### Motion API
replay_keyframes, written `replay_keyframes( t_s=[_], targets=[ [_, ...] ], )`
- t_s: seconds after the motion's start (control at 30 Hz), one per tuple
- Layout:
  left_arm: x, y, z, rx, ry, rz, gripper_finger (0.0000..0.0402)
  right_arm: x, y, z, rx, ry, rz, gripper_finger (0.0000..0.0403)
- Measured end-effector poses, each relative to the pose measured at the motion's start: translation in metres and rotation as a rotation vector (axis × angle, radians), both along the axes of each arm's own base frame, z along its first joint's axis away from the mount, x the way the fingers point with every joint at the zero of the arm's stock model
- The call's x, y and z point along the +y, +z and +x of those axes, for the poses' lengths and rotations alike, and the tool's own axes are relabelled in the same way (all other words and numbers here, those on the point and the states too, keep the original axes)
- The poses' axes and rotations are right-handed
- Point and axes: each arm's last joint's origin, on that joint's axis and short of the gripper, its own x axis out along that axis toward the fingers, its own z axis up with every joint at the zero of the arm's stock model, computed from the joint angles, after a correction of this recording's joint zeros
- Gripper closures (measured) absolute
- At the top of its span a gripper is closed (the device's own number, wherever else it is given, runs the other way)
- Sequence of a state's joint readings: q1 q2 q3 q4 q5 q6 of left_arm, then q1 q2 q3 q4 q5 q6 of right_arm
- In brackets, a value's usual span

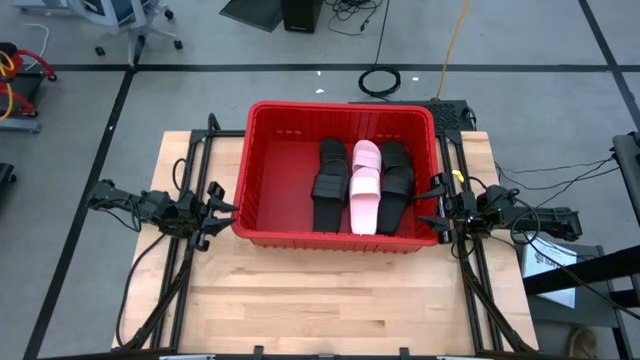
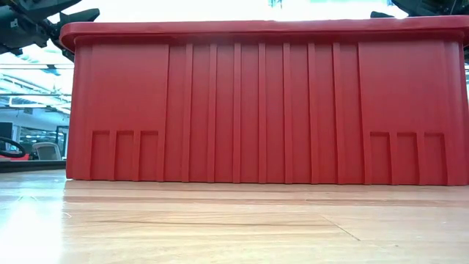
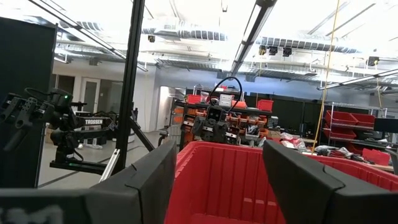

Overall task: Pick and place slides into bin
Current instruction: Return to Home Position

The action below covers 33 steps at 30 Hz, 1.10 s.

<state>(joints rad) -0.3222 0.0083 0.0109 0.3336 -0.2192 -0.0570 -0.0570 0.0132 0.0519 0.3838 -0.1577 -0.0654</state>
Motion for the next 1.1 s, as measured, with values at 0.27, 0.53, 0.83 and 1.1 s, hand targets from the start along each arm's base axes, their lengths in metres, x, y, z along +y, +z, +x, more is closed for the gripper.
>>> replay_keyframes(
  t_s=[0.27, 0.53, 0.83, 1.1],
  targets=[
    [0.0000, 0.0000, 0.0000, 0.000, 0.000, 0.000, 0.0254, 0.0000, 0.0000, 0.0000, 0.000, -0.001, 0.000, 0.0176],
    [0.0000, 0.0000, 0.0000, 0.000, 0.000, 0.000, 0.0254, 0.0000, 0.0000, 0.0000, 0.000, 0.000, 0.000, 0.0172],
    [0.0000, 0.0000, 0.0000, 0.000, 0.001, 0.000, 0.0254, 0.0000, 0.0000, 0.0000, 0.000, 0.000, 0.000, 0.0173],
    [0.0001, 0.0000, 0.0000, 0.000, 0.001, 0.000, 0.0254, 0.0000, 0.0000, 0.0000, 0.000, 0.000, 0.000, 0.0172]
  ],
)
